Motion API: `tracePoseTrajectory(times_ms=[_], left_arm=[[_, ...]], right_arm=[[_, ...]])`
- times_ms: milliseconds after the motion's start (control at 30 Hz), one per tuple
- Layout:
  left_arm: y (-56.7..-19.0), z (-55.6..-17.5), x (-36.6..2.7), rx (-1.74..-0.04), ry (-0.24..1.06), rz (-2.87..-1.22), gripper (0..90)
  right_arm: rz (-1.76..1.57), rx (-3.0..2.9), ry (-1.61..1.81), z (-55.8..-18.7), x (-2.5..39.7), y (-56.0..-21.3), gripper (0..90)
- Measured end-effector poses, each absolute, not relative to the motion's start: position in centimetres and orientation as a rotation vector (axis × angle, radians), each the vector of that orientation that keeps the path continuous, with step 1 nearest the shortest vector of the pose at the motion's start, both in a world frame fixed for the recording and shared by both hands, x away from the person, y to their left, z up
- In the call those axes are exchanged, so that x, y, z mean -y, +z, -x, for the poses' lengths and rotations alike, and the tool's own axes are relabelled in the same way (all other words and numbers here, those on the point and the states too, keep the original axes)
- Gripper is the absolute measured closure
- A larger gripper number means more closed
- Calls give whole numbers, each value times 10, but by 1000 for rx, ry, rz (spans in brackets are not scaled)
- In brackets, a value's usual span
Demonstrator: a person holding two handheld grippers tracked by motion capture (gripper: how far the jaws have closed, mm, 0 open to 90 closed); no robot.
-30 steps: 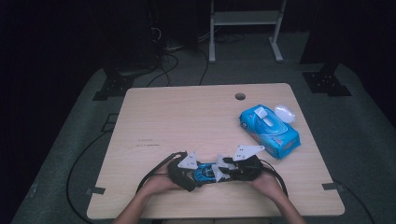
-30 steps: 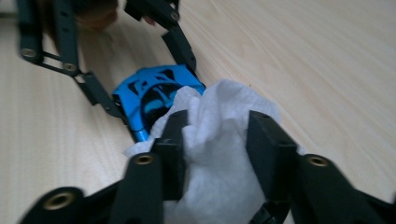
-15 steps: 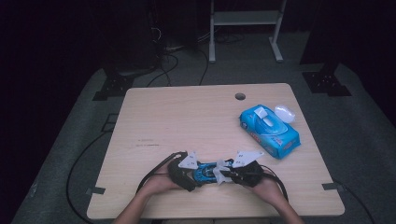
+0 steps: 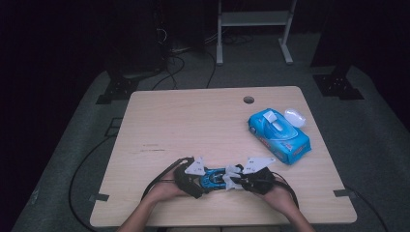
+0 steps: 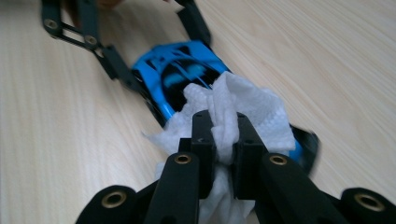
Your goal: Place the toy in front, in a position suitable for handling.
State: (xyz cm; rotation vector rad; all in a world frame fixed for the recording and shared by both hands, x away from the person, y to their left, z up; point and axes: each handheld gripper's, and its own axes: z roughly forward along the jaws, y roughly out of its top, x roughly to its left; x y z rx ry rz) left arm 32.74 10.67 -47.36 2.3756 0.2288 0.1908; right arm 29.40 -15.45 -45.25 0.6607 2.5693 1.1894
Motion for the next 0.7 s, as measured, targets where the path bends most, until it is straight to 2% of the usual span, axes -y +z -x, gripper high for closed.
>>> tracePoseTrajectory(times_ms=[133, 267, 433, 700], left_arm=[[-474, -326, -106, -230, 203, -2370, 243], [-474, -326, -110, -239, 203, -2382, 220], [-473, -325, -108, -245, 207, -2376, 250], [-474, -324, -108, -251, 204, -2368, 252]], right_arm=[[-742, -2551, 1213, -298, 173, -456, 818], [-710, -2546, 1181, -296, 170, -456, 818], [-728, -2548, 1187, -297, 170, -455, 818], [-632, -2551, 1232, -294, 141, -452, 817]])
